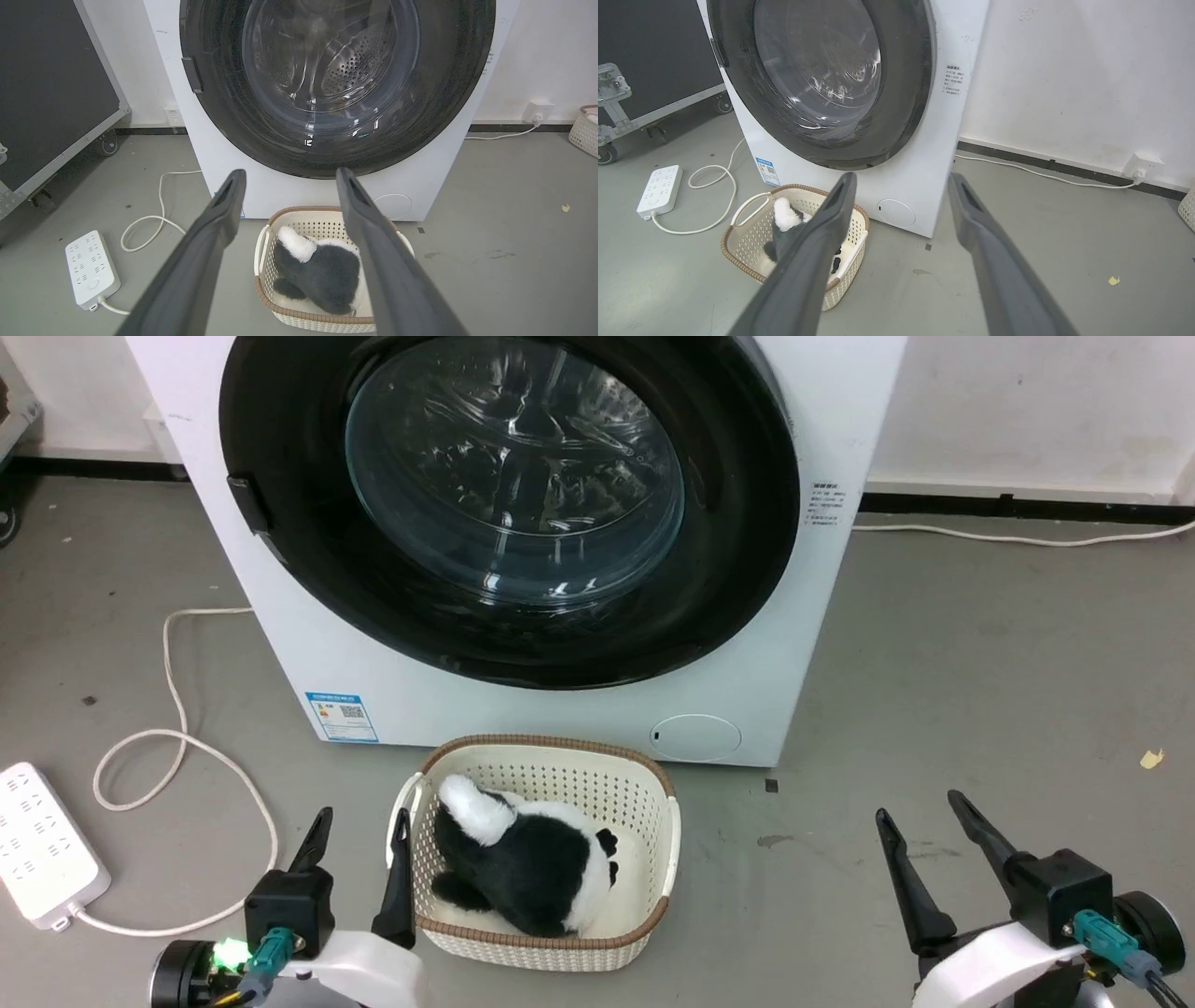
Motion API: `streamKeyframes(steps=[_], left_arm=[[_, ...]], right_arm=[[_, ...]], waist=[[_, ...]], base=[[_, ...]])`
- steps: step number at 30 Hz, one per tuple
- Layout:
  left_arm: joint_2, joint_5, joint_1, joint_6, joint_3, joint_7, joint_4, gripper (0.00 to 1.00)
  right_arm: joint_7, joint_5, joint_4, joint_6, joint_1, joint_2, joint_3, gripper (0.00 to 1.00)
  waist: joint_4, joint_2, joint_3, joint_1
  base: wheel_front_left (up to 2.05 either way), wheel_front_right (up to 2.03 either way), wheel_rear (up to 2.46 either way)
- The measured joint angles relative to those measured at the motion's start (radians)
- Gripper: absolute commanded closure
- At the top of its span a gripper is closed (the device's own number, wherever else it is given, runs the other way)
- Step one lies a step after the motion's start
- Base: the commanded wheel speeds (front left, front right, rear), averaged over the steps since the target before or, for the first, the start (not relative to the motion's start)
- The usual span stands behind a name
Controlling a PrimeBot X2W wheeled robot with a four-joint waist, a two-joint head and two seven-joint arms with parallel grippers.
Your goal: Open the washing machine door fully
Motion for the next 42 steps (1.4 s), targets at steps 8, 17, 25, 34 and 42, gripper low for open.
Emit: streamKeyframes(steps=[8,17,25,34,42], left_arm=[[0.000,-0.002,0.000,0.003,-0.009,-0.018,0.000,0.00],[0.000,-0.011,-0.021,0.017,-0.035,-0.040,-0.007,0.00],[0.000,-0.018,-0.041,0.027,-0.050,-0.062,-0.013,0.00],[0.000,-0.026,-0.063,0.039,-0.074,-0.084,-0.021,0.00],[0.000,-0.035,-0.091,0.049,-0.095,-0.102,-0.031,0.00]], right_arm=[[-0.019,-0.001,-0.007,0.000,-0.001,-0.001,-0.005,0.00],[-0.032,0.018,-0.016,0.000,-0.070,-0.045,-0.001,0.00],[-0.021,0.083,-0.021,0.000,-0.167,-0.077,-0.016,1.00],[0.022,0.207,0.002,0.000,-0.338,-0.087,-0.075,1.00],[0.088,0.326,0.095,0.000,-0.531,-0.092,-0.142,1.00]], waist=[[0.010,0.0000,0.023,0.0000],[0.032,0.0000,0.070,0.0001],[0.059,0.0000,0.111,0.0001],[0.091,0.0000,0.161,0.0001],[0.119,0.0000,0.214,0.0001]], base=[[0.00,0.00,0.00],[0.00,0.00,0.00],[0.00,0.00,0.00],[0.00,0.00,0.00],[0.00,0.00,0.00]])
